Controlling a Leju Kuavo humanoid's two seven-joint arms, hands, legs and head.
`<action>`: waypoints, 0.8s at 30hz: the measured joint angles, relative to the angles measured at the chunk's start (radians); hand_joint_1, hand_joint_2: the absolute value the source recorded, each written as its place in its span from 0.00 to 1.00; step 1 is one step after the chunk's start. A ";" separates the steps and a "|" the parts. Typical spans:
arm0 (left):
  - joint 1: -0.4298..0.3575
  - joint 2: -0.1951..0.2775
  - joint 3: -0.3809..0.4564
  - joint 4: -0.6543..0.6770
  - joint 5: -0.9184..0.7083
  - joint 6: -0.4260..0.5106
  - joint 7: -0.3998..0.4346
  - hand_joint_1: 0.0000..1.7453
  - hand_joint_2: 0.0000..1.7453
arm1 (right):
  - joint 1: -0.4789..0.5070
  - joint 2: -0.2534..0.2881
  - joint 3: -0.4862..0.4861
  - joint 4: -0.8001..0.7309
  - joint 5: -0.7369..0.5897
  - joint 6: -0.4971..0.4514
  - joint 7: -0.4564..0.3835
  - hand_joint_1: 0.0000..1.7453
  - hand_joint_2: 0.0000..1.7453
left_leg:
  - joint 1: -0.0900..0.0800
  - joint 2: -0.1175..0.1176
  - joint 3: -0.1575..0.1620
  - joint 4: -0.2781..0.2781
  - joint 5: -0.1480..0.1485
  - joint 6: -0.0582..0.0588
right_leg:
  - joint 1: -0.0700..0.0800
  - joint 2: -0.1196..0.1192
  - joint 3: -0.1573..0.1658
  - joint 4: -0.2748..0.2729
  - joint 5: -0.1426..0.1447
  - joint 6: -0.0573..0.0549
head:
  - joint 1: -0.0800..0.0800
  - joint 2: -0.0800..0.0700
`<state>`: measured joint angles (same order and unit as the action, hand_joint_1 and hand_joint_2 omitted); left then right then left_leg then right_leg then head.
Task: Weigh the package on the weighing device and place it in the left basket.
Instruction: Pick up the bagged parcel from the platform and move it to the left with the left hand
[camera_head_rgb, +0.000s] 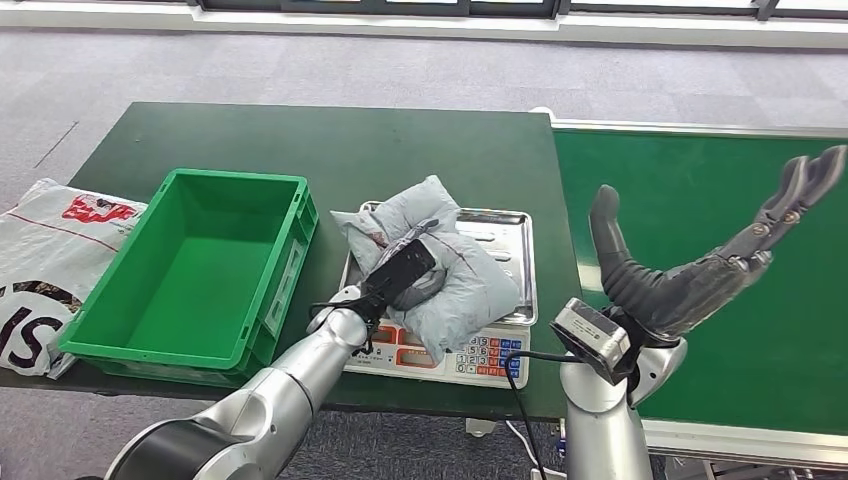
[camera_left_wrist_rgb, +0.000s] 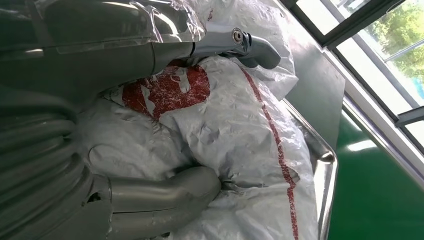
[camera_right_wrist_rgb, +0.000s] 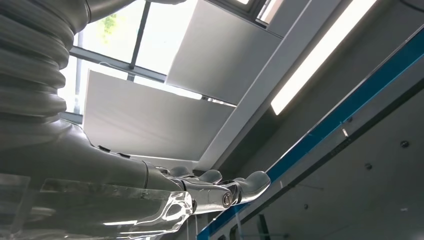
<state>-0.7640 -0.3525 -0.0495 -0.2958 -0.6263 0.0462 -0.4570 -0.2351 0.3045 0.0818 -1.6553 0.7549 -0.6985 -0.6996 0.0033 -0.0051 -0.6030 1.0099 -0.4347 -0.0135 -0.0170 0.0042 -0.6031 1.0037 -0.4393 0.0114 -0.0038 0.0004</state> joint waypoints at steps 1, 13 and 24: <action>0.003 0.000 0.000 0.000 -0.014 0.009 0.005 0.00 1.00 | 0.000 0.000 0.000 0.000 0.000 0.000 0.000 0.00 1.00 | 0.000 0.000 0.000 0.000 0.000 0.000 | 0.000 0.000 0.000 0.000 0.000 0.000 | 0.000 0.000; 0.018 -0.001 -0.073 0.000 -0.110 0.085 0.045 1.00 1.00 | 0.001 0.000 0.000 0.000 0.016 0.000 0.000 0.00 1.00 | 0.000 0.000 0.002 0.000 0.000 0.000 | 0.000 0.000 0.002 0.000 0.000 0.000 | 0.000 0.000; 0.017 -0.001 -0.088 -0.002 -0.110 0.090 0.047 1.00 1.00 | 0.001 0.000 0.000 0.000 0.017 0.000 0.000 0.00 1.00 | 0.000 0.000 0.003 0.000 0.000 0.000 | 0.000 -0.001 0.004 0.000 0.000 0.000 | 0.000 0.000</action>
<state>-0.7473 -0.3532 -0.1374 -0.2982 -0.7359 0.1360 -0.4105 -0.2338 0.3044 0.0816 -1.6548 0.7716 -0.6985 -0.6996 0.0033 -0.0053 -0.5997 1.0099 -0.4347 -0.0131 -0.0171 0.0035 -0.5995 1.0034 -0.4395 0.0115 -0.0038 0.0003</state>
